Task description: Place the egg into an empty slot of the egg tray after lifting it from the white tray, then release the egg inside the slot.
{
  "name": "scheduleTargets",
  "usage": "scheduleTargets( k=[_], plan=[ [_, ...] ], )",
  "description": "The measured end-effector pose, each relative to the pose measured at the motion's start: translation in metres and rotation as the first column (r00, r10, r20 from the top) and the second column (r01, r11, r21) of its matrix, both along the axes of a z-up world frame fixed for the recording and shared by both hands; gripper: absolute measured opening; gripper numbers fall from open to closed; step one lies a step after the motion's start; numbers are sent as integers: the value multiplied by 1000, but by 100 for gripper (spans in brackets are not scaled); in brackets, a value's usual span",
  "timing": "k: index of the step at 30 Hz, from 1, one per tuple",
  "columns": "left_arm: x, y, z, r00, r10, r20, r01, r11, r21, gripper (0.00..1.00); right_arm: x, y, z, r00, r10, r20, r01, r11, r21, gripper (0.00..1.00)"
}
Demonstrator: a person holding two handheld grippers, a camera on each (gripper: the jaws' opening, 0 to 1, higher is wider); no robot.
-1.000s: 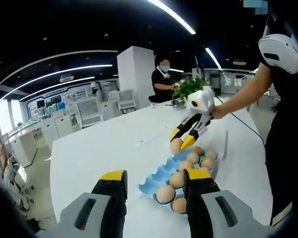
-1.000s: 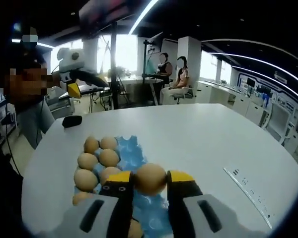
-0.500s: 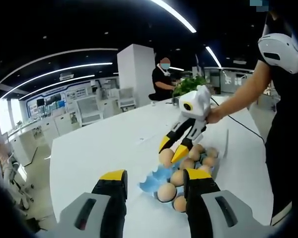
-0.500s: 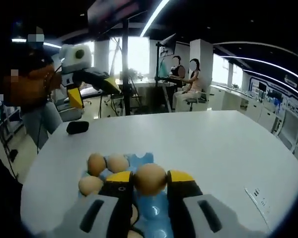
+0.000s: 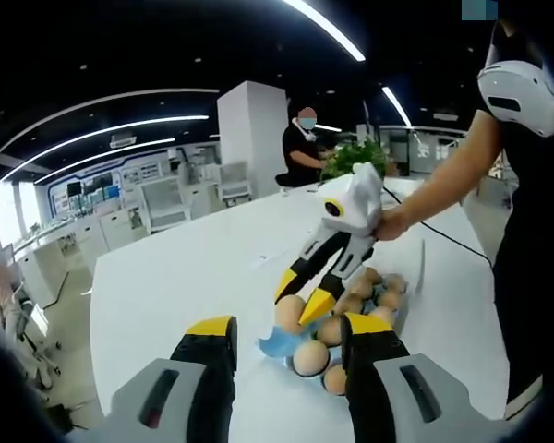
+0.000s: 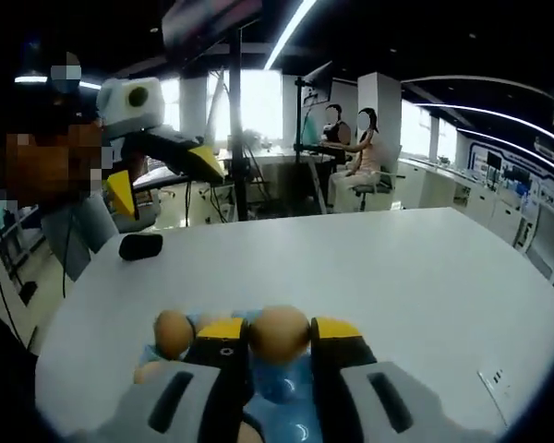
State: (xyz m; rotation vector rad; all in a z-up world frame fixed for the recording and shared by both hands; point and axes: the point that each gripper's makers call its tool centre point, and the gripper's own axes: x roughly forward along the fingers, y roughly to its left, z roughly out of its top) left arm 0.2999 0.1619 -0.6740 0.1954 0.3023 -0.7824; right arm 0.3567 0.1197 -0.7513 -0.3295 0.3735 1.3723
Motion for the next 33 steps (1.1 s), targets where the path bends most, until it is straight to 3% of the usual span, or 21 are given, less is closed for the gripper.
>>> scheduleTargets(
  k=[10, 26, 33],
  plan=[
    [1, 6, -3, 1000, 12, -3, -12, 1000, -8, 45, 1, 18, -11, 1000, 16, -17, -17, 1000, -19, 26],
    [2, 9, -8, 1000, 20, -10, -20, 1000, -15, 44, 1, 20, -31, 1000, 24, -20, -26, 997, -71, 27],
    [1, 10, -7, 1000, 21, -7, -22, 1000, -14, 44, 1, 19, -30, 999, 32, -17, -33, 997, -64, 27]
  ],
)
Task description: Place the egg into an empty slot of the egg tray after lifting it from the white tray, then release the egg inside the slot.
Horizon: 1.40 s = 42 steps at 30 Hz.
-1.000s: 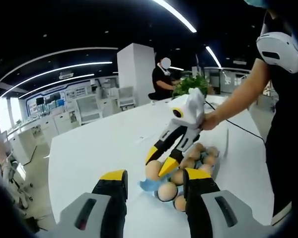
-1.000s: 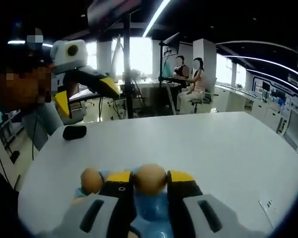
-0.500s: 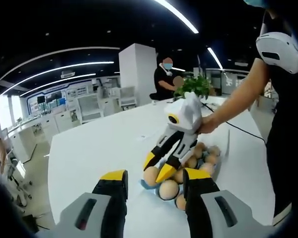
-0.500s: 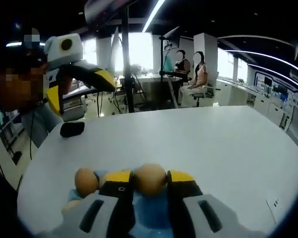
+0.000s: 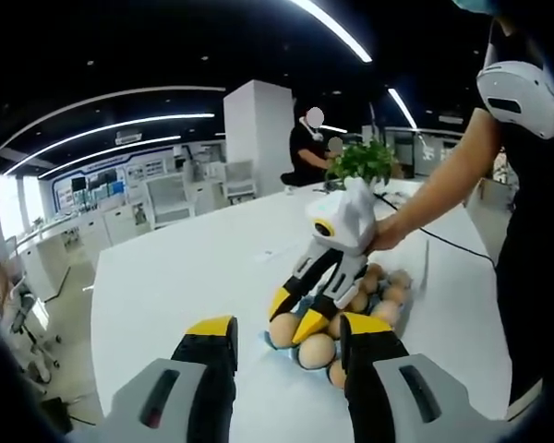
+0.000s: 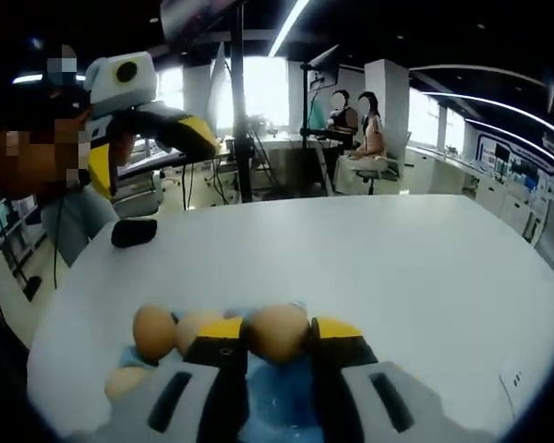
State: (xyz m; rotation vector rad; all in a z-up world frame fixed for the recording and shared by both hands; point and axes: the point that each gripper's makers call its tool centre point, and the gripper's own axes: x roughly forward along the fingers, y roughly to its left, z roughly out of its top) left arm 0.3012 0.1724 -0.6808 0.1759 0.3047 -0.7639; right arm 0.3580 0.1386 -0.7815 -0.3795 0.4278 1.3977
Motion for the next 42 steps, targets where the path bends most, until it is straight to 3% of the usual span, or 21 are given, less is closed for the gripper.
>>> scheduleTargets(
  k=[8, 13, 24, 42],
  plan=[
    [0, 0, 2, 1000, 2, 4, -2, 1000, 4, 45, 0, -4, 2, 1000, 11, 8, -11, 1000, 2, 28],
    [-2, -1, 5, 1000, 1, 8, -1, 1000, 3, 45, 4, -11, 15, 999, -33, -6, 33, 998, 55, 28],
    [-3, -6, 10, 1000, -5, 21, 5, 1000, 3, 45, 6, -61, 41, 993, -121, 0, 120, 986, 117, 27],
    [-1, -14, 15, 999, -22, 31, 22, 1000, 4, 45, 11, -130, 42, 971, -239, 0, 237, 965, 113, 26]
  ],
)
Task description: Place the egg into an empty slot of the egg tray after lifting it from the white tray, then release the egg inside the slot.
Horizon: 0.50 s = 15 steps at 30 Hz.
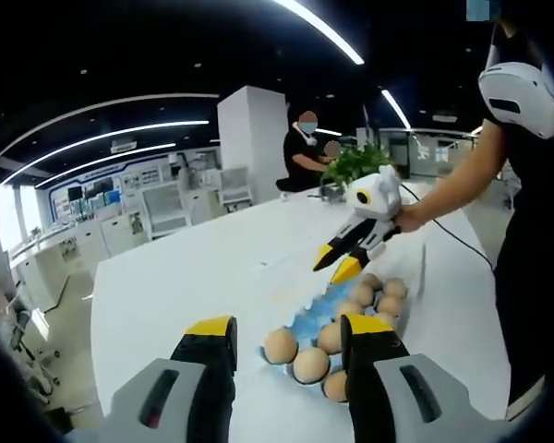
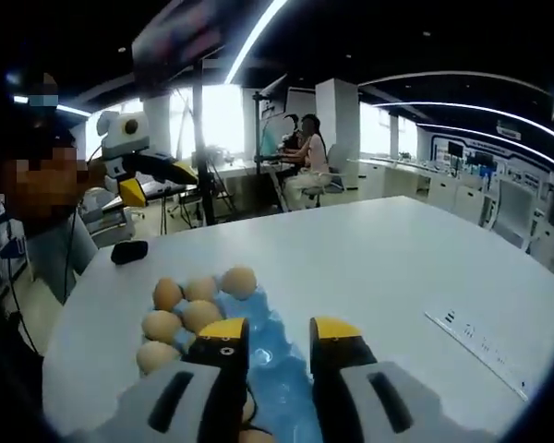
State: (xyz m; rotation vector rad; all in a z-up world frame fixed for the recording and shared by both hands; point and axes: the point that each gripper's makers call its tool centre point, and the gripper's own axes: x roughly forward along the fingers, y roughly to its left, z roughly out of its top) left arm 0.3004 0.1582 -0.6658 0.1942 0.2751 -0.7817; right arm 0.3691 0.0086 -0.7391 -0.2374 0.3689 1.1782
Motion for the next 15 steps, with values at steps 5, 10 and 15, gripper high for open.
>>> scheduleTargets(
  k=[5, 10, 15],
  plan=[
    [0, -1, 1, 1000, -1, 1, 1, 1000, -1, 45, 0, -25, -6, 999, -35, -10, 35, 999, -19, 26],
    [1, -2, 3, 1000, -1, 9, 1, 1000, -1, 46, 1, -51, -10, 997, -76, -8, 75, 997, -35, 26],
    [0, -2, 3, 1000, -4, 6, 4, 1000, 2, 46, 2, -77, -12, 992, -124, -23, 123, 991, -49, 26]
  ],
)
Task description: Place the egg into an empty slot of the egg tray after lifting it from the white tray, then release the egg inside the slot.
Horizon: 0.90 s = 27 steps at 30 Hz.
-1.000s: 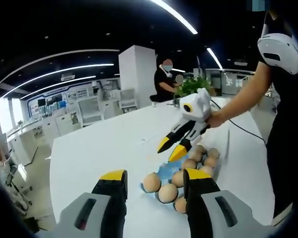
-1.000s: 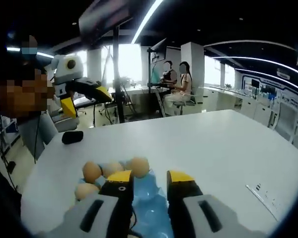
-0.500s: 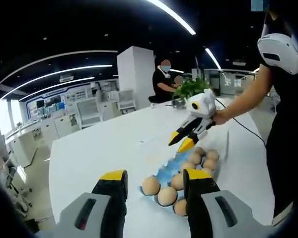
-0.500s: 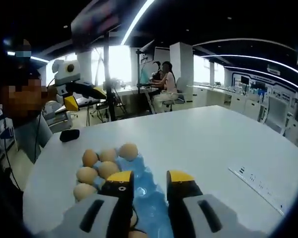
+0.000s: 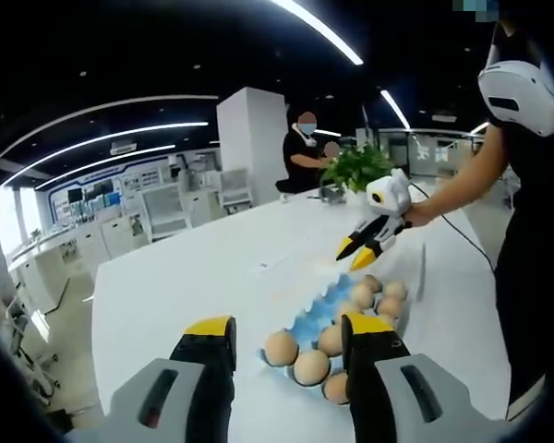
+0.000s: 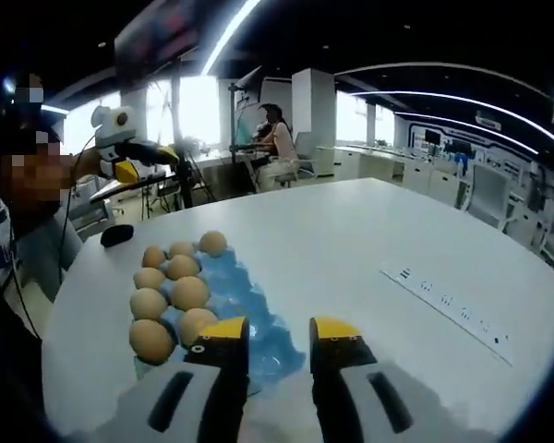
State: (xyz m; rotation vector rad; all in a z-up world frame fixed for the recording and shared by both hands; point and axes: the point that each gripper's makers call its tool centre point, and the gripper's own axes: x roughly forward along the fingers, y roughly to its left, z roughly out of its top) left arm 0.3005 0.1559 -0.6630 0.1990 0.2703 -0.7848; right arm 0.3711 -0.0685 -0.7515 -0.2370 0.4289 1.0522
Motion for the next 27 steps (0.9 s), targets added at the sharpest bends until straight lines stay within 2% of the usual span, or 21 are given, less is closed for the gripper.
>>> scheduleTargets(
  k=[6, 16, 19, 26, 27],
  plan=[
    [-1, -2, 0, 1000, -5, -3, 5, 1000, 1, 46, 5, -30, 0, 998, -59, 14, 60, 998, -16, 26],
    [-2, -1, -1, 1000, -4, -6, 4, 1000, 2, 45, 7, -78, -9, 991, -134, 18, 135, 988, -76, 26],
    [-2, -2, -1, 1000, -7, -6, 7, 1000, 3, 45, 9, -86, -11, 988, -153, 13, 154, 985, -82, 26],
    [0, -2, 1, 1000, -2, -2, 2, 1000, 0, 47, 6, -97, -30, 989, -146, 2, 145, 977, -156, 26],
    [0, -2, 1, 1000, -2, -1, 2, 1000, 1, 47, 8, -95, -25, 992, -113, 58, 121, 981, -154, 25]
  ],
)
